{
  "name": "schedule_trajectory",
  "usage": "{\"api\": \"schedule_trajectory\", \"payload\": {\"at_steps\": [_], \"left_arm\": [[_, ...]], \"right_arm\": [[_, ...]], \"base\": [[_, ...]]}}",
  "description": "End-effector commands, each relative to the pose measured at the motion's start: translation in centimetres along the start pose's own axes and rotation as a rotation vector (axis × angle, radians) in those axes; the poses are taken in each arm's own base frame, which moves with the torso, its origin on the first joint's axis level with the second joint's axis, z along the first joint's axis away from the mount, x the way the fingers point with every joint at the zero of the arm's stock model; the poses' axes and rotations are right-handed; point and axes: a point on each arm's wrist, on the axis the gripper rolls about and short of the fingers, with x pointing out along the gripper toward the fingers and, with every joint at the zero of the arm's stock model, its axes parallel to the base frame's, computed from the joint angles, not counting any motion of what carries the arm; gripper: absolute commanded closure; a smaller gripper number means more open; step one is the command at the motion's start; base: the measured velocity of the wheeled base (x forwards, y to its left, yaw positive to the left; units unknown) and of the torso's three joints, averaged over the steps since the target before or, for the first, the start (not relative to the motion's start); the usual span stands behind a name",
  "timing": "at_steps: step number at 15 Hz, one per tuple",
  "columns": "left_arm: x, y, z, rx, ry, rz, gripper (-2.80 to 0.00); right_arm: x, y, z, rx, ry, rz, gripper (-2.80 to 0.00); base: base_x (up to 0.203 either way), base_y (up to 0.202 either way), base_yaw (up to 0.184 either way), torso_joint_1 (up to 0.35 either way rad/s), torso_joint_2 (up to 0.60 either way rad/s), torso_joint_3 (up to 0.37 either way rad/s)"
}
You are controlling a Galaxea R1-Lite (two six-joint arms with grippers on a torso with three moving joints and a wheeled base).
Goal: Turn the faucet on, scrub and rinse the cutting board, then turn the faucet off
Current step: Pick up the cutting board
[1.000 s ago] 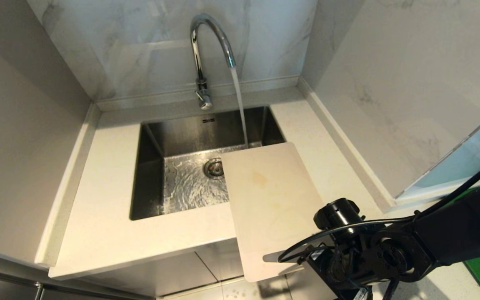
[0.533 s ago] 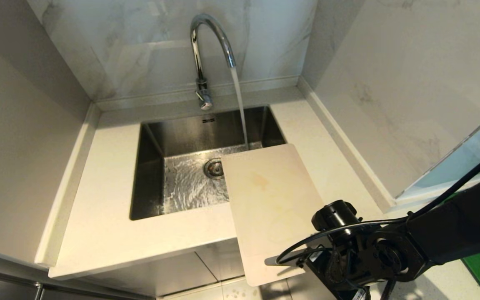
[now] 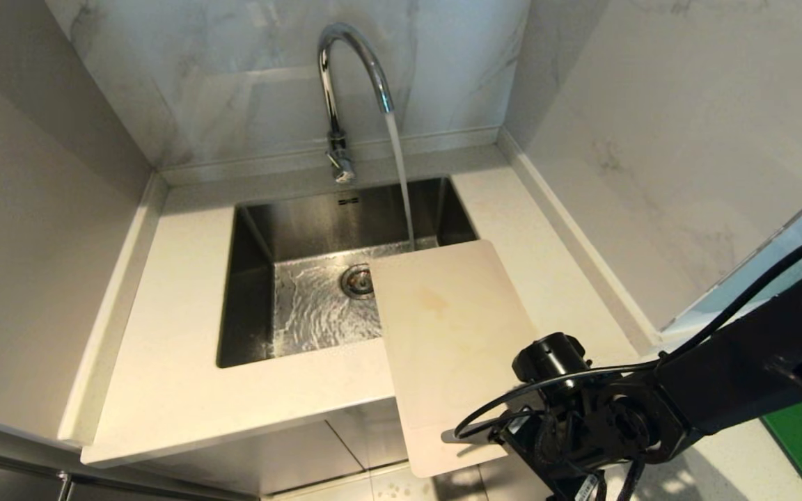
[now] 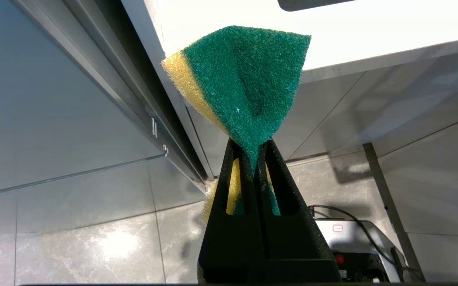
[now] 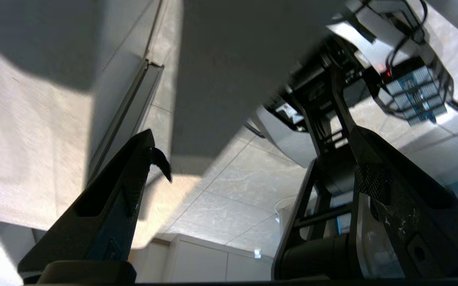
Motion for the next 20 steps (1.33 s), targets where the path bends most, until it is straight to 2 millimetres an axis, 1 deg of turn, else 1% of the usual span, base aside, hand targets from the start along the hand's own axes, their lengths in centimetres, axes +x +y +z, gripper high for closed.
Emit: {"api": "schedule_trajectory", "payload": {"at_steps": [1, 12, 13, 20], "left_arm": [[0.01, 0.00, -0.01, 0.000, 0.003, 0.000, 0.00], [0.01, 0.00, -0.01, 0.000, 0.003, 0.000, 0.00], [0.01, 0.00, -0.01, 0.000, 0.003, 0.000, 0.00], [0.01, 0.00, -0.01, 0.000, 0.003, 0.000, 0.00]], "right_arm": [[0.70, 0.09, 0.03, 0.002, 0.004, -0.012, -2.80], [1.47, 0.05, 0.03, -0.026, -0.002, -0.044, -2.80], [1.49, 0.01, 0.02, -0.026, -0.004, -0.047, 0.00], [1.66, -0.09, 0.02, -0.049, -0.012, -0.058, 0.00]], "base": [[0.000, 0.000, 0.000, 0.000, 0.00, 0.000], [0.000, 0.000, 0.000, 0.000, 0.00, 0.000], [0.000, 0.000, 0.000, 0.000, 0.00, 0.000], [0.000, 0.000, 0.000, 0.000, 0.00, 0.000]]}}
